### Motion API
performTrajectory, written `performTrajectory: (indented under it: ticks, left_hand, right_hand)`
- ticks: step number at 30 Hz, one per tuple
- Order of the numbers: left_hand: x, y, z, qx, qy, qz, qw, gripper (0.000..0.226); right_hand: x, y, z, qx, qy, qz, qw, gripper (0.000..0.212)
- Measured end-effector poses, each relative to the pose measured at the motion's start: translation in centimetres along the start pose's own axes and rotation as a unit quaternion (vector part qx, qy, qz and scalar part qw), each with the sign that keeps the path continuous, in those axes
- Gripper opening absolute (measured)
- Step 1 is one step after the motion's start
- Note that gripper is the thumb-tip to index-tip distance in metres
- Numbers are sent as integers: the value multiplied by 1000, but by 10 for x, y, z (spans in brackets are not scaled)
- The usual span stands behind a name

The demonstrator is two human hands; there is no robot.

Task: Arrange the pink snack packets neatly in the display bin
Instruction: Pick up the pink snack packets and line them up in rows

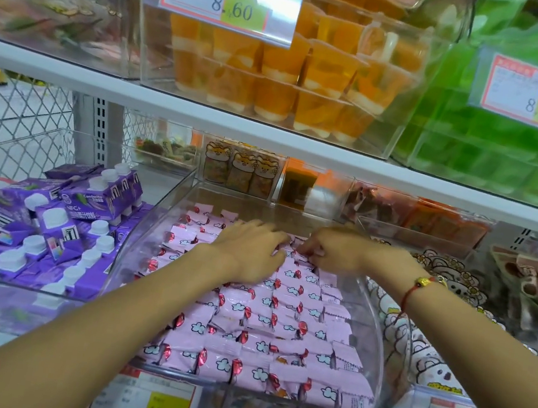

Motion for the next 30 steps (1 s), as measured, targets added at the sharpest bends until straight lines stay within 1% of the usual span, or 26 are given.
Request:
performTrajectory:
  ticks: [2, 3, 4, 6, 7, 8, 13, 16, 20, 22, 23, 25, 27, 29, 30]
  left_hand:
    - [0, 0, -1, 1, -11, -6, 1000, 40]
    - [0, 0, -1, 11, -15, -11, 1000, 40]
    - [1, -1, -2, 24, -16, -15, 999, 40]
    - [3, -2, -3, 42, -14, -22, 999, 41]
    - [3, -3, -2, 46, -13, -23, 999, 41]
    - [3, -3, -2, 49, -13, -20, 999, 42]
    - [2, -4, -2, 47, -11, -8, 999, 42]
    - [1, -3, -3, 35, -15, -6, 999, 42]
    - [0, -3, -4, 38, -5, -9, 999, 45]
    - [0, -3, -4, 40, -8, -7, 999, 46]
    - [0, -2, -4, 41, -11, -5, 999, 46]
    - [1, -2, -3, 45, -18, 0, 999, 45]
    - [3, -2, -1, 52, -15, 6, 999, 45]
    - [4, -4, 1, 62, -9, 10, 998, 46]
    - [4, -4, 0, 67, -7, 7, 998, 46]
  right_hand:
    - [-4, 2, 0, 3, -1, 10, 1000, 36]
    - [-8, 4, 1, -21, -9, 35, 999, 32]
    - [-14, 7, 1, -59, -29, 84, 994, 29]
    - [-23, 13, 1, -151, -87, 174, 969, 24]
    - [-25, 14, 2, -182, -118, 175, 960, 20]
    - [-24, 15, 4, -188, -141, 148, 961, 18]
    - [-6, 8, 20, -93, -157, 56, 982, 23]
    - [-2, 5, 28, -61, -152, 18, 986, 26]
    - [-7, 8, 31, -86, -153, 37, 984, 15]
    - [-12, 9, 29, -108, -146, 74, 981, 5]
    - [-14, 9, 28, -119, -141, 107, 977, 7]
    - [-17, 8, 26, -149, -125, 190, 962, 11]
    - [-18, 10, 23, -190, -116, 255, 941, 6]
    - [-20, 14, 20, -239, -137, 306, 911, 7]
    - [-20, 15, 17, -271, -157, 329, 891, 9]
Point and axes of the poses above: each hand's wrist, its own z-axis towards the middle knuckle, its own y-axis out of the back of the hand, x = y × z, the point moved 2 cm from there along z, towards the middle knuckle, and after that the axes turned 13 degrees about -z, right-handed, at the moved point
